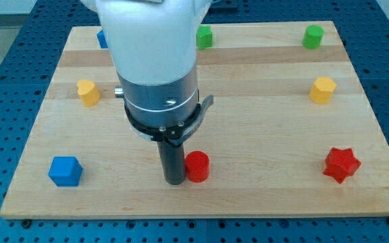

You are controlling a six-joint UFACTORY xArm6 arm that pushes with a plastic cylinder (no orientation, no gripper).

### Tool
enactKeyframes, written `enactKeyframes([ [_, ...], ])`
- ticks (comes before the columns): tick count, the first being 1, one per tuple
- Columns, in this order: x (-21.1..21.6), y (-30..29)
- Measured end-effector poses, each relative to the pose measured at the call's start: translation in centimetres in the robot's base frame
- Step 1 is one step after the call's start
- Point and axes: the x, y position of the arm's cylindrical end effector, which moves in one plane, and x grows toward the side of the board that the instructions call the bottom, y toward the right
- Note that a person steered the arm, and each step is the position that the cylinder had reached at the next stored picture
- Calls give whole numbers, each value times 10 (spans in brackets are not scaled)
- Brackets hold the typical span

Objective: Push your arm to the right side of the board

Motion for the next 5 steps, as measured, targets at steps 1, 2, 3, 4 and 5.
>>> enactKeyframes([
  [1,-1,-1],
  [2,-18,-16],
  [3,-47,-20],
  [4,-73,-1],
  [5,-77,58],
])
